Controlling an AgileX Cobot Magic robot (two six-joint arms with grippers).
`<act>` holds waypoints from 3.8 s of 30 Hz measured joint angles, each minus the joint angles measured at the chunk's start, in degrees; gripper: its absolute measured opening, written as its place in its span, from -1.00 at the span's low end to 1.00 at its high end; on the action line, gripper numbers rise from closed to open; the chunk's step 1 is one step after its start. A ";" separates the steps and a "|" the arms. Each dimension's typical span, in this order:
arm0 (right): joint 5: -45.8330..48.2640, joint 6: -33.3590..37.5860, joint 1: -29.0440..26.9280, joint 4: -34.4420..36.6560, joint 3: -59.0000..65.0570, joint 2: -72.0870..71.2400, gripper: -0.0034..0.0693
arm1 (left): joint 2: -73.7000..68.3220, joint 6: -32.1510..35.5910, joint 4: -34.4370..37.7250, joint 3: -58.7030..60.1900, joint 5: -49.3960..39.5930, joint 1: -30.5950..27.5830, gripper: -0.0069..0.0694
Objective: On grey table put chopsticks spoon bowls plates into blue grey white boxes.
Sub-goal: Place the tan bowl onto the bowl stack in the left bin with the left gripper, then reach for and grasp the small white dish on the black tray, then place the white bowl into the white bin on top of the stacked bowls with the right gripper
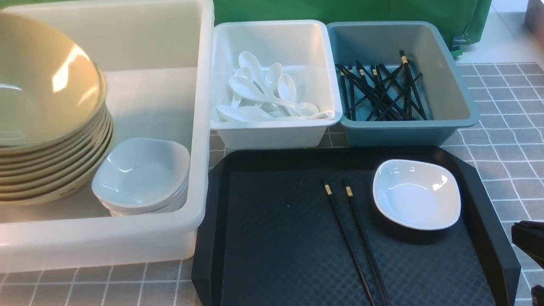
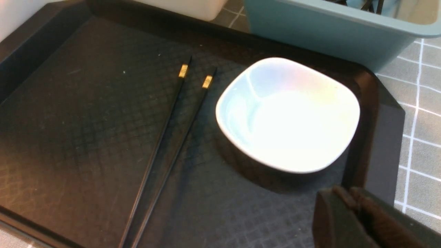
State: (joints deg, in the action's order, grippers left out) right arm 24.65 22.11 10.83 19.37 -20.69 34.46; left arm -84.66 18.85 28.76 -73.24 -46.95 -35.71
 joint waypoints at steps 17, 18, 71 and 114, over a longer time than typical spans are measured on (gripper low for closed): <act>-0.38 0.00 0.00 0.00 0.00 0.00 -0.64 | 6.71 2.84 1.08 -6.81 -4.43 0.17 0.59; -0.48 0.00 0.00 0.00 0.00 0.00 -0.64 | 7.40 2.77 1.27 -7.06 -4.99 0.17 0.59; 1.76 -11.35 -6.84 8.81 -28.72 63.41 0.23 | 64.68 20.99 0.95 49.43 15.98 40.31 -0.84; 20.27 8.51 33.83 -0.14 -101.75 92.07 0.20 | 74.18 19.90 0.94 58.11 33.85 40.31 -0.84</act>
State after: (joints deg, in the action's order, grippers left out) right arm 44.92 30.62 44.66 19.22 -122.44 126.54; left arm -10.47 38.75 29.70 -15.13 -13.10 4.60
